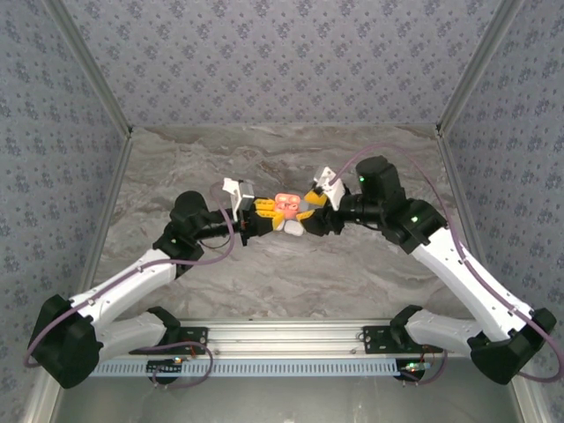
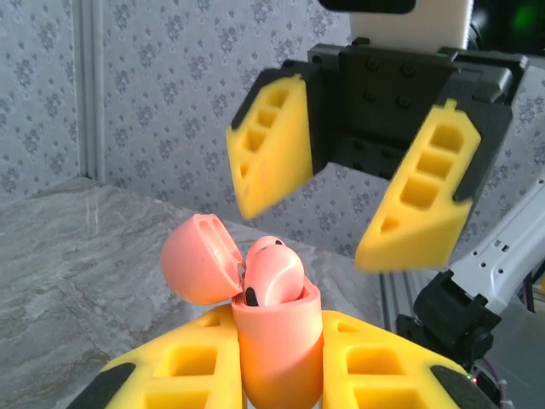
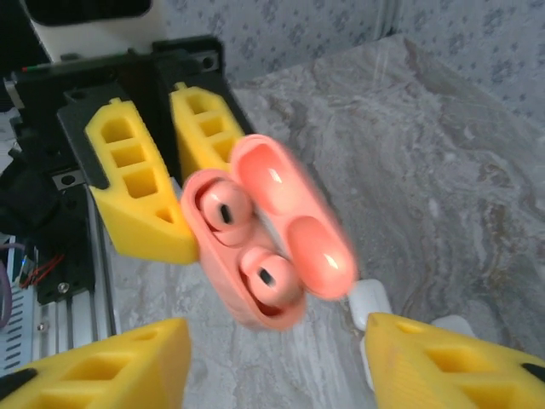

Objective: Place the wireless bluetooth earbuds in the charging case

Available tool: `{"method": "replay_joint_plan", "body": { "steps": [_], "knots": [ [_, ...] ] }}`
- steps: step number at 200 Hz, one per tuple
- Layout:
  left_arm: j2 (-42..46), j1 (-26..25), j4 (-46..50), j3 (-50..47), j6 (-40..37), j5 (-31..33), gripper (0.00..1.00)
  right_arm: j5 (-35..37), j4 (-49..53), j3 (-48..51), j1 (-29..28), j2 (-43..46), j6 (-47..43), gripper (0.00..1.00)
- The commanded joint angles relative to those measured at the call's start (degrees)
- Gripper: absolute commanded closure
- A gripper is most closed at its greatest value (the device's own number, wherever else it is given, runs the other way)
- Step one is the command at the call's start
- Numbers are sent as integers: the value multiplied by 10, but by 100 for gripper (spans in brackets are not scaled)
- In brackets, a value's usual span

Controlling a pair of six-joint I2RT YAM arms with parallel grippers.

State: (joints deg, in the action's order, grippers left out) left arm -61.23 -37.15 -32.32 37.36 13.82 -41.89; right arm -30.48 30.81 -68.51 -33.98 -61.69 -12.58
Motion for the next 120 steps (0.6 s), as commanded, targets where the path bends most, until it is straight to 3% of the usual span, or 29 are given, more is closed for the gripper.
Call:
{"method": "replay_joint_plan", "body": {
  "steps": [1,27,70,120],
  "knots": [
    [20,-3,-49,-10,1,10,100,-91,-60,12,46,42,58,28],
    [23,-4,-59,-12,2,8,100,-140,-100,51,74,43,110,0],
    [21,-6,-58,-10,1,2,100,-200,-127,53,64,-35,188,0],
    [16,-7,-51,-5,-1,3,100,-229,-159,27,20,-69,199,0]
  ]
}}
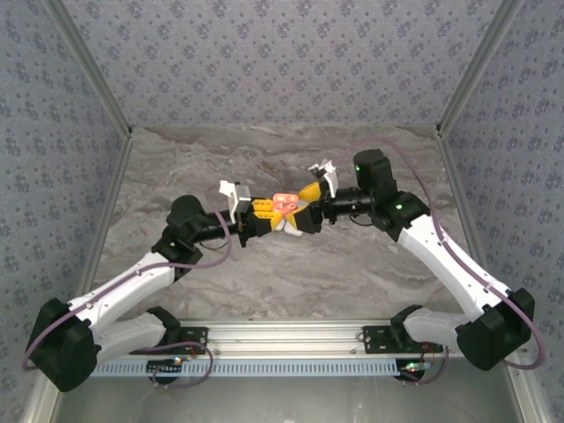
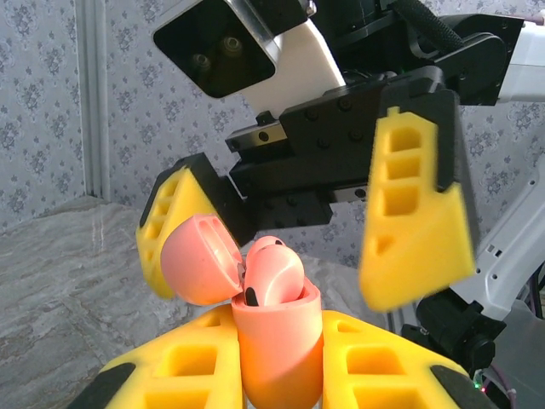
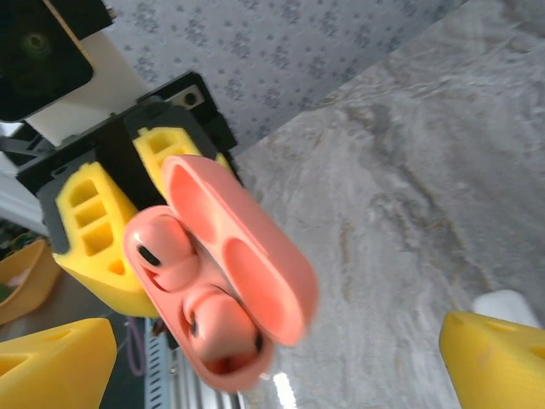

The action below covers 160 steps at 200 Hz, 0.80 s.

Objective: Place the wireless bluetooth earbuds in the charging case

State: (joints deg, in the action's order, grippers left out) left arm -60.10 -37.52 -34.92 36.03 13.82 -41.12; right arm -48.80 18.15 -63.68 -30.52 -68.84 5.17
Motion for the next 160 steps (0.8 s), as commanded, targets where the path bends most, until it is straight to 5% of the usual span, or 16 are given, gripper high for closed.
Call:
{"method": "replay_joint_plan", "body": {
  "steps": [1,107,125,160],
  "knots": [
    [4,-4,-24,8,-1,-4,100,-46,-32,-21,-15,2,21,0],
    [-6,-3,-1,16,-11,12,100,-16,16,16,-28,82,-6,0],
    [-9,-4,4,18,-11,18,100,49,49,15,-28,87,-22,0],
    [-32,2,84,47,-22,72,100,308,95,25,1,98,6,0]
  ]
}}
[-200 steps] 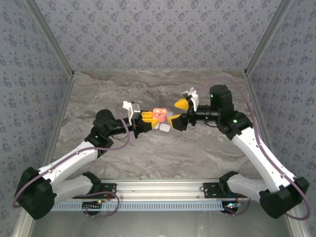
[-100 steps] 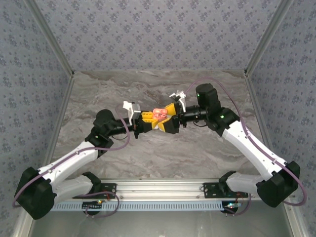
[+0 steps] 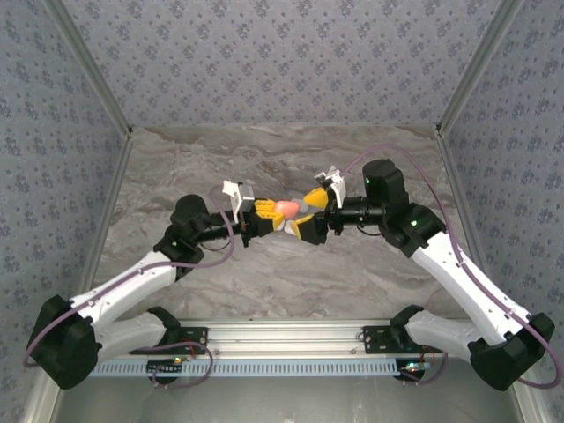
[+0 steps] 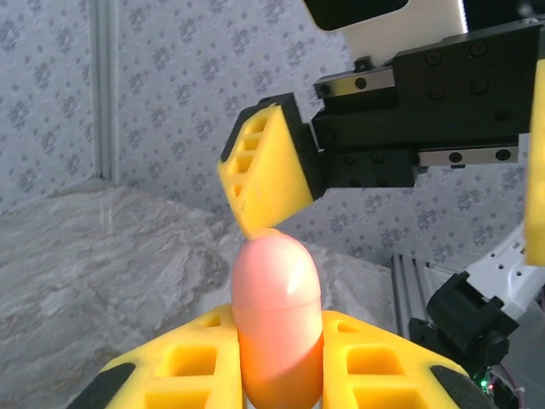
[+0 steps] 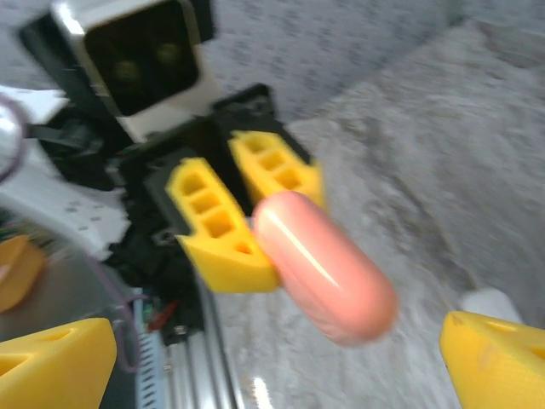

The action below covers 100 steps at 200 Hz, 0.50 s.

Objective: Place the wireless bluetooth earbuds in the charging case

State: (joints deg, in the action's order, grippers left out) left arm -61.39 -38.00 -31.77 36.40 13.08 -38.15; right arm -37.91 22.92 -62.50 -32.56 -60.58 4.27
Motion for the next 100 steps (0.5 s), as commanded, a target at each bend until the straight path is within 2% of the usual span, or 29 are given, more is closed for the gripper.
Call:
{"method": "replay_joint_plan", "body": {
  "steps": [1,12,23,67,100],
  "knots": [
    [-20,7,54,44,-14,44,100,209,48,15,23,16,17,0],
    [-40,19,71,56,-7,52,100,283,57,28,38,16,39,0],
    [-66,38,78,67,10,45,100,316,59,47,55,17,56,0],
    [-212,104,111,139,64,42,100,312,24,147,84,6,114,0],
    [-353,124,167,224,67,24,100,310,53,173,86,-22,117,0]
  ]
}}
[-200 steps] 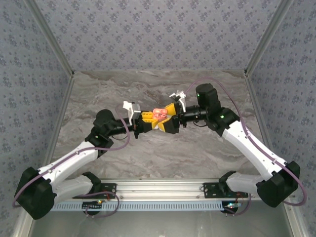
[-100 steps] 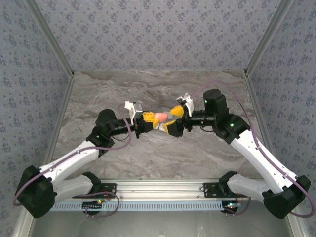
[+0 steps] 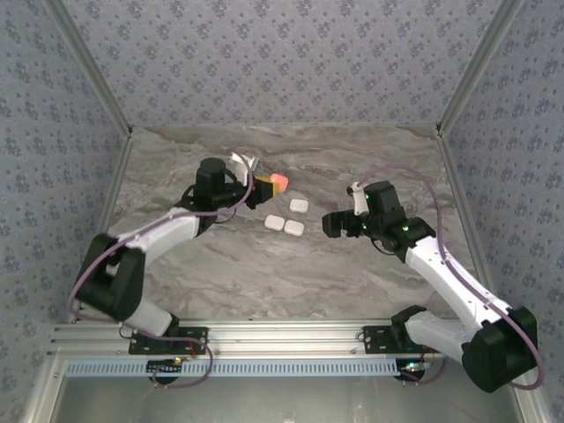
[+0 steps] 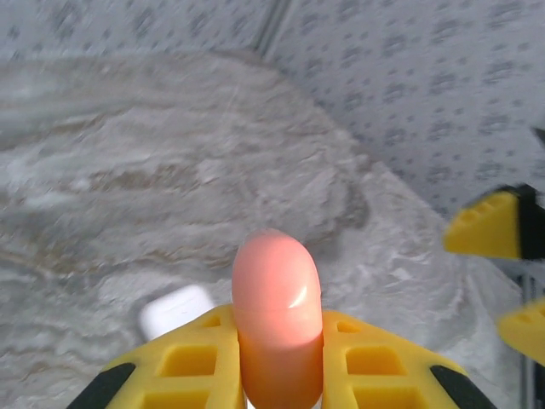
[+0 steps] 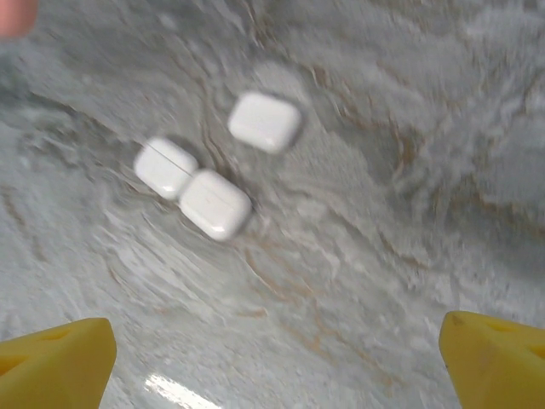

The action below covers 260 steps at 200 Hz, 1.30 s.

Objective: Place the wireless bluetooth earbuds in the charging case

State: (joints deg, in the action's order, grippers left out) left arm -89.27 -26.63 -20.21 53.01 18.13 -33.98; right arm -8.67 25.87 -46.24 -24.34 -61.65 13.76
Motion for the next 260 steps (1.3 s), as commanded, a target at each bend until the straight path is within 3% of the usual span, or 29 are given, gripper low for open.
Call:
{"method": "replay_joint_plan", "body": {
  "steps": [1,49,122,148,177,236,260],
  "knots": [
    [-79,11,53,61,17,-18,100,18,24,10,4,-12,22,0],
    [-199,16,84,132,37,-17,100,22,32,32,4,-4,28,0],
    [-264,16,75,135,53,-21,97,17,28,38,4,-14,30,0],
    [-277,18,66,137,59,-25,89,13,25,39,4,-15,31,0],
    [-284,23,66,135,63,-13,68,7,23,41,3,-6,26,0],
    [-268,37,75,122,54,9,52,22,33,41,4,7,17,0],
    [-253,39,99,131,39,28,36,33,39,36,14,9,11,0]
  ]
}}
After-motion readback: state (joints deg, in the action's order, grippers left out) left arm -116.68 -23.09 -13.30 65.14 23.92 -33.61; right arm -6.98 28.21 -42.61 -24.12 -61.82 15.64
